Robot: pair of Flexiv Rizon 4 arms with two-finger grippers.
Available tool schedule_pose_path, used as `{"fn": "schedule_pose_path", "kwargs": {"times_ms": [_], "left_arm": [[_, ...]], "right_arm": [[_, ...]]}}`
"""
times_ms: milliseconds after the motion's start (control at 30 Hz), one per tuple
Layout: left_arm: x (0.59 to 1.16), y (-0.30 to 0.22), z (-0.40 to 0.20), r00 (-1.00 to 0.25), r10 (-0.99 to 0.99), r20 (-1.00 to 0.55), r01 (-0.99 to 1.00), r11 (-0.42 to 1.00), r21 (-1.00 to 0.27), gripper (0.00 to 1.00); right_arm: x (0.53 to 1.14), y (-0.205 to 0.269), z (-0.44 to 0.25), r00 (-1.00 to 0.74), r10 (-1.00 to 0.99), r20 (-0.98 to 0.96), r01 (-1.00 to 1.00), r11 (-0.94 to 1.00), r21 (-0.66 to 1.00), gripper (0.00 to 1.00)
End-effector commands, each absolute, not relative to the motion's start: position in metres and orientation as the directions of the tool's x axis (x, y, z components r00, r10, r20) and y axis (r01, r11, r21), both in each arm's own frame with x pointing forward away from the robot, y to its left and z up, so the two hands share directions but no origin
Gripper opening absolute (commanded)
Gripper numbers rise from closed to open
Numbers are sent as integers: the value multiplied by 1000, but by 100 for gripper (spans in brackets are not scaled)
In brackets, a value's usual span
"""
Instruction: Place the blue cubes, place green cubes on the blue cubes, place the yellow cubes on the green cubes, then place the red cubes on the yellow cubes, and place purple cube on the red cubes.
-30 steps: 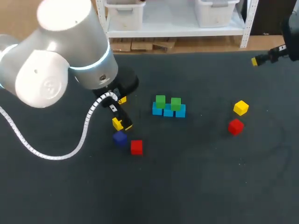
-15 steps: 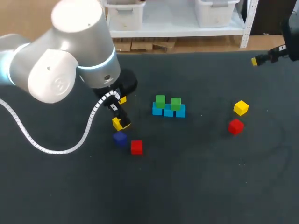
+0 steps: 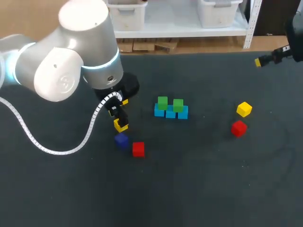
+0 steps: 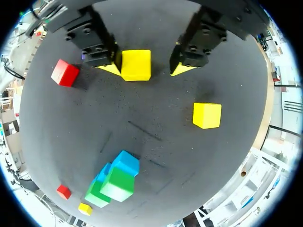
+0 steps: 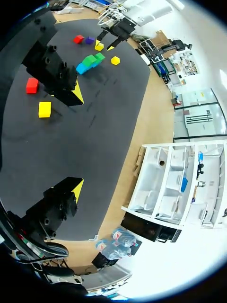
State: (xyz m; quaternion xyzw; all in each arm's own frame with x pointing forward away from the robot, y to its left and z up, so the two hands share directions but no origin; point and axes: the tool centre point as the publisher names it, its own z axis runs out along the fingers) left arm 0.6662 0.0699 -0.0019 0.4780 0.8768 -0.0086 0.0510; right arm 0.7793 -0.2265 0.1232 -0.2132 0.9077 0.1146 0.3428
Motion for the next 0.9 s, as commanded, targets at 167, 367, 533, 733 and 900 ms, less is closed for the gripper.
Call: {"fn": "schedule_pose_path", "kwargs": {"times_ms": [167, 367, 533, 733, 900], "left_arm": [[669, 66, 1, -511, 855, -86, 856, 515, 34, 0], [669, 58, 29, -420, 901, -110, 905, 424, 15, 0], [676, 41, 71, -288, 943, -168, 954, 297, 31, 0], [683, 14, 105, -113, 972, -208, 992, 120, 24, 0], [688, -5, 111, -16, 984, -178, 1000, 15, -8, 0]], "right_arm": [[779, -225, 123, -675, -308, -671, -462, 885, 58, 100], [779, -225, 123, -675, -308, -671, -462, 885, 58, 100], [779, -225, 123, -675, -308, -671, -462, 885, 58, 100], [779, -225, 123, -675, -308, -671, -462, 885, 58, 100], [779, -225, 123, -675, -308, -671, -462, 885, 58, 100]]}}
